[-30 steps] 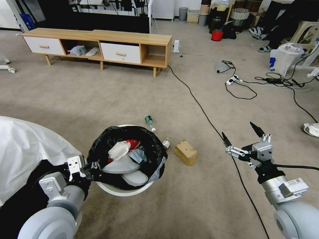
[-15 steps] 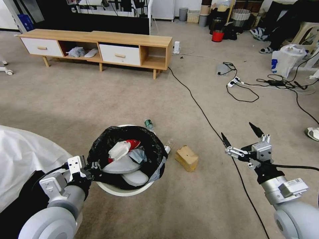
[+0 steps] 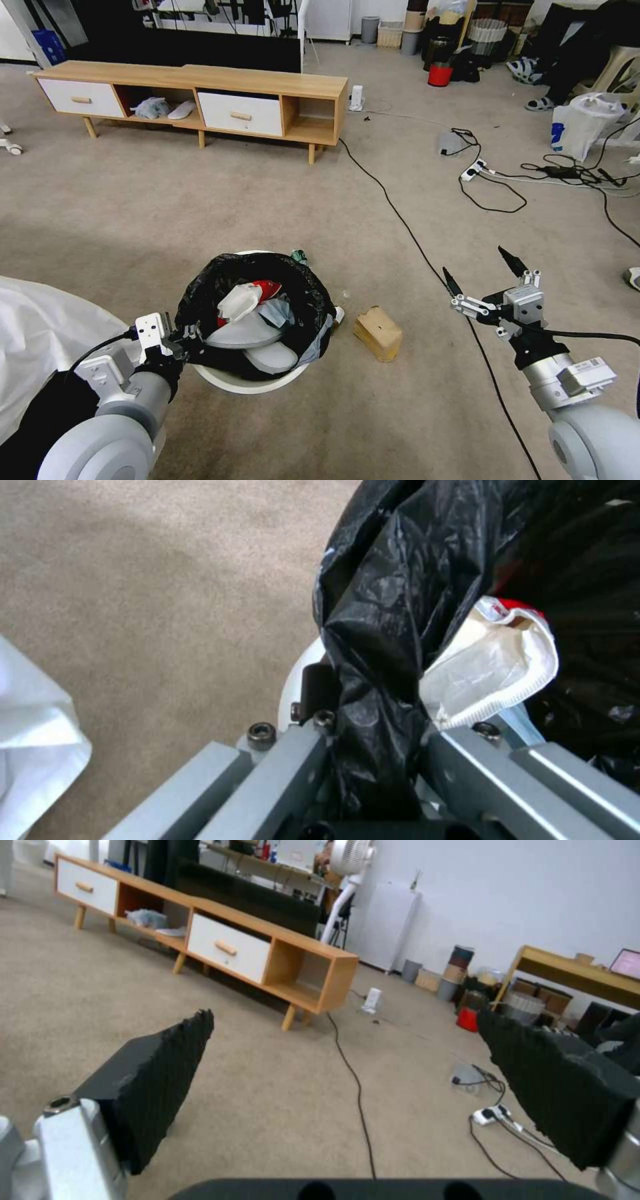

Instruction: Pick up the trash bin and place the garbage on the floor into it.

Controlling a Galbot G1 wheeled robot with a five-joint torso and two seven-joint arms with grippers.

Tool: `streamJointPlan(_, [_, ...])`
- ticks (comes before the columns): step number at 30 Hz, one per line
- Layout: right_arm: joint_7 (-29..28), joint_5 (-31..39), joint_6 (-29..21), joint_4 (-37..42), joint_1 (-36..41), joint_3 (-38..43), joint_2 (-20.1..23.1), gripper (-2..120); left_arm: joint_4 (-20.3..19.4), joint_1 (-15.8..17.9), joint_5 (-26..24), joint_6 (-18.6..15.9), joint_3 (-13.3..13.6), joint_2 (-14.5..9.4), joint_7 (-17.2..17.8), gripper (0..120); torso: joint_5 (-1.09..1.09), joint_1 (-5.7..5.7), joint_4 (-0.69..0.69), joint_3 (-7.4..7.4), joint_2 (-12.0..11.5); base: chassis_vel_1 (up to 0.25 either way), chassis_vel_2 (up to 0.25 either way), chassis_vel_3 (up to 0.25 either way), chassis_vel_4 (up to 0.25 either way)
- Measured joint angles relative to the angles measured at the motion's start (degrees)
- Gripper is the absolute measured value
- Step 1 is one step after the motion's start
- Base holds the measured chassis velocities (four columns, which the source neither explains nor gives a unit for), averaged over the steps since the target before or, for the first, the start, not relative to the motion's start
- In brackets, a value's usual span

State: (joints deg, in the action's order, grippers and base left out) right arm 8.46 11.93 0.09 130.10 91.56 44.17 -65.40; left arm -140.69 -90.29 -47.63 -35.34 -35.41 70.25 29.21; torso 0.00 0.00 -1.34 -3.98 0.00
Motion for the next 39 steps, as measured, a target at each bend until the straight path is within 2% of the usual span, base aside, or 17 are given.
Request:
streamJointPlan(19, [0.2,0.0,-0.2,-0.4,-0.1,-0.5,0.0,100,0.2,0.2,0.0,0.0,0.1,0.3,0.0,0,0.0,0.0,0.0,0.0,0.0,-0.079,0.082,0.074,-0.076])
streamJointPlan(39, [0.4,0.1,-0.3,-0.9,-0.4,-0.9,-0.3,100,0.5,0.5,0.1,0.3,0.2,0.7,0.1,0,0.0,0.0,-0.01,0.0,0.0,-0.082,0.135,0.077,-0.145])
